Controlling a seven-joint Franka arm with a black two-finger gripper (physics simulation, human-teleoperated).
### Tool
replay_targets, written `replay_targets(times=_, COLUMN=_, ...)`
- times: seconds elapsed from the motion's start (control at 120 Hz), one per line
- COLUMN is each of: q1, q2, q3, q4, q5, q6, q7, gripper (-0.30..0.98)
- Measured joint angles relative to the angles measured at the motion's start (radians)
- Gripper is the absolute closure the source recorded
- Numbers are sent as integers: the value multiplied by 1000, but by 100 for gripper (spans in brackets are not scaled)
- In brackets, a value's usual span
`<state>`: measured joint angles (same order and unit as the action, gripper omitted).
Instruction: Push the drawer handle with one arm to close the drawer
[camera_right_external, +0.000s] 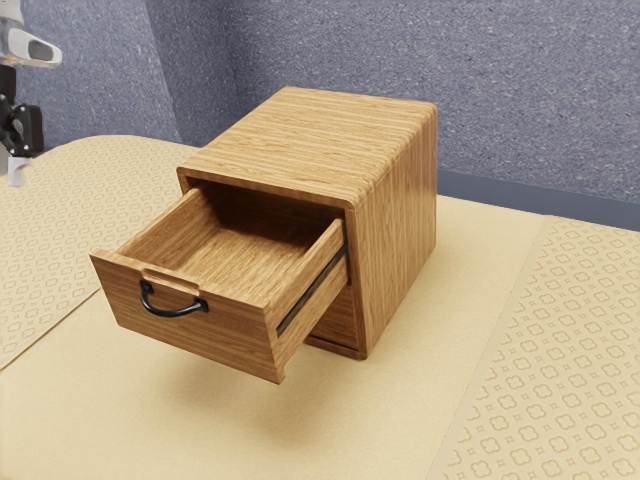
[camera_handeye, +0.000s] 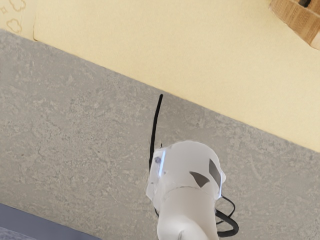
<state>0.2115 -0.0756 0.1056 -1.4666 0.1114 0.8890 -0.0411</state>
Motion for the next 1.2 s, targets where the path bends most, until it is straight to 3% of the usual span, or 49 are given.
replay_targets(times=0.1, q1=27, q2=-18, q3=-6, q4=-5, q5=18, q6=182, q7=-15, gripper=0)
replay_targets(times=0.192, q1=-22, q2=-79, q3=-101, q4=81, q5=67, q6=285, q7=-30, gripper=0)
replay_targets(times=0.283, q1=-45, q2=-81, q3=-135, q4=94, q5=68, q6=351, q7=-45, gripper=1)
replay_targets(times=0.475, q1=-78, q2=-64, q3=-148, q4=58, q5=54, q6=398, q7=-72, gripper=48)
replay_targets(times=0.583, q1=-112, q2=-179, q3=-171, q4=-82, q5=52, q6=392, q7=-92, gripper=62)
replay_targets(times=0.725, q1=-121, q2=-306, q3=-201, q4=-311, q5=37, q6=410, q7=-122, gripper=72)
replay_targets(times=0.958, q1=-175, q2=-436, q3=-206, q4=-602, q5=2, q6=542, q7=-159, gripper=77)
replay_targets(times=1.2, q1=-229, q2=-461, q3=-248, q4=-699, q5=-41, q6=634, q7=-186, gripper=78)
